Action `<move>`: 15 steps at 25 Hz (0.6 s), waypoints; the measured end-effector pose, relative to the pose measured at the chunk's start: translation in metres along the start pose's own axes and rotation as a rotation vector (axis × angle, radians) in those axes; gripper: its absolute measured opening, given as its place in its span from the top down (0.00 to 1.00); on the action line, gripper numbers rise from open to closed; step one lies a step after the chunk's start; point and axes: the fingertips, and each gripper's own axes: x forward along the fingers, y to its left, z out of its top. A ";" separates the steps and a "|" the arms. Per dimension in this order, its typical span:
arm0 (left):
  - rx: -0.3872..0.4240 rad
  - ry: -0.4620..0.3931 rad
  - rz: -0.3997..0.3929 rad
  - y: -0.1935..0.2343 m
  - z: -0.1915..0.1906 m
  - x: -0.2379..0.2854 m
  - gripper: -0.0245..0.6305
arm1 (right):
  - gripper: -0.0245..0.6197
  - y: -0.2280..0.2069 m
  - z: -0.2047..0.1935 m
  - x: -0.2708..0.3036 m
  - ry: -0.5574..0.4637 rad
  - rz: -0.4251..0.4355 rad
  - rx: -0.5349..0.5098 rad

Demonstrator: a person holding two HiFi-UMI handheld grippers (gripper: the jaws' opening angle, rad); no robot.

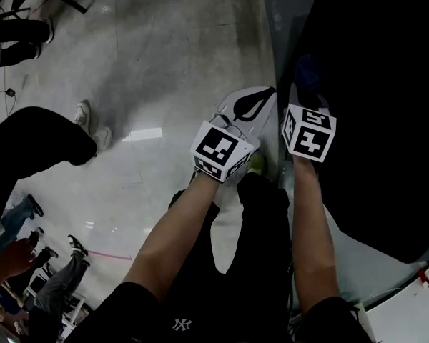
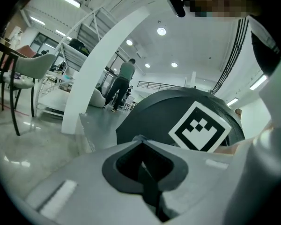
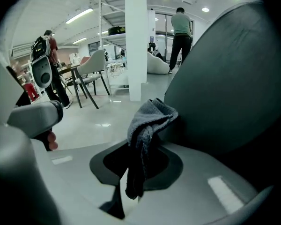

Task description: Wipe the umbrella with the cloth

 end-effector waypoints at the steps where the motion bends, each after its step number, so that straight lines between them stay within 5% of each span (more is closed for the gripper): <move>1: 0.000 -0.003 0.003 0.006 -0.005 0.000 0.96 | 0.84 0.002 -0.005 0.011 0.007 -0.003 -0.008; 15: -0.010 -0.015 0.030 0.045 -0.041 -0.007 0.96 | 0.84 0.018 -0.047 0.091 0.076 0.014 -0.026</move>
